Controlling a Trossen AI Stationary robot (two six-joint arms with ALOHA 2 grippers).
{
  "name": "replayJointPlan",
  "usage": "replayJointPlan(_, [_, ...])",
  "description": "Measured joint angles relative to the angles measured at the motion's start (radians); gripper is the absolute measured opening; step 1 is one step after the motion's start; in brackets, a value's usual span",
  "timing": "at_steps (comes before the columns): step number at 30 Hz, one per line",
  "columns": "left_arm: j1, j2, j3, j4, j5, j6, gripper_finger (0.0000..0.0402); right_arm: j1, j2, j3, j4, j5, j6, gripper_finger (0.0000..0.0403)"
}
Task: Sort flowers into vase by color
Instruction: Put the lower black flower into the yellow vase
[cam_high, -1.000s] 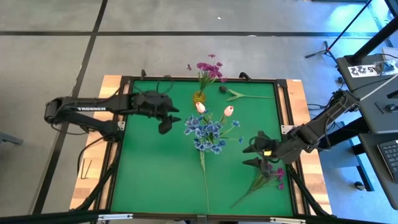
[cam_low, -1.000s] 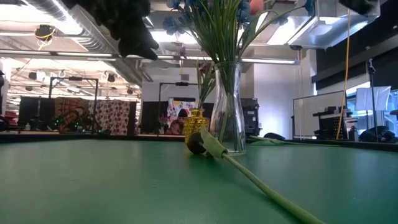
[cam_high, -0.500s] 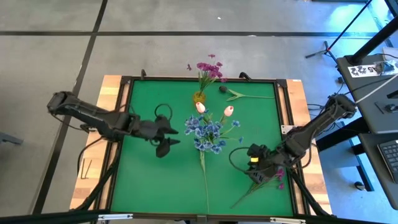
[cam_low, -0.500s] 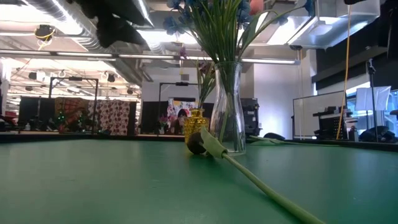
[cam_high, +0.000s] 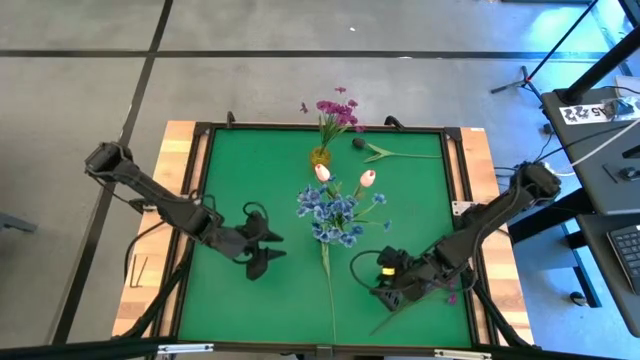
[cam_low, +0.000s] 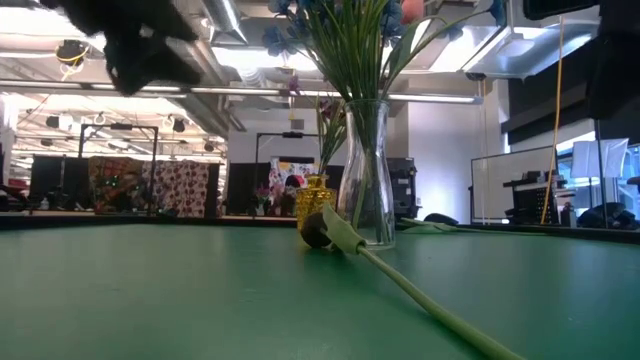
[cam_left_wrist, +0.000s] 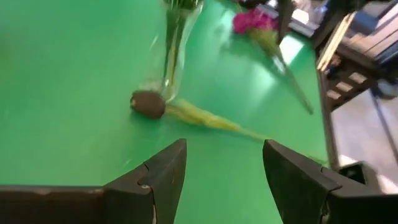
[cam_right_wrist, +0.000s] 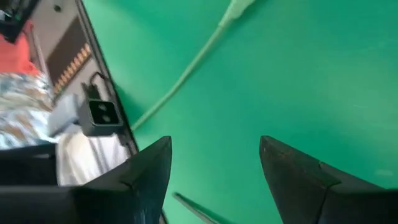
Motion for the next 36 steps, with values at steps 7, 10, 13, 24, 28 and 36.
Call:
replayJointPlan(7, [-0.008, 0.102, -0.003, 0.05, -0.034, -0.028, 0.0206, 0.001, 0.088, 0.0, 0.156, -0.007, 0.044, 0.0243])
replayJointPlan(10, [-0.006, 0.134, -0.003, 0.075, -0.035, -0.028, 0.0206, 0.005, 0.107, 0.0, 0.187, -0.007, 0.027, 0.0243])
replayJointPlan(13, [-0.006, 0.148, -0.003, 0.075, -0.035, -0.028, 0.0206, 0.04, 0.11, 0.0, 0.228, 0.043, -0.028, 0.0243])
replayJointPlan(24, [-0.005, 0.148, -0.002, 0.072, -0.036, -0.028, 0.0206, 0.114, 0.254, 0.252, 0.092, 0.28, -0.141, 0.0243])
replayJointPlan(28, [-0.009, 0.148, -0.002, 0.07, -0.036, -0.028, 0.0206, 0.069, 0.391, 0.434, -0.08, 0.262, -0.133, 0.0243])
replayJointPlan(36, [-0.017, 0.148, -0.001, 0.063, -0.025, -0.024, 0.0206, -0.029, 0.581, 0.664, -0.247, 0.261, -0.084, 0.0243])
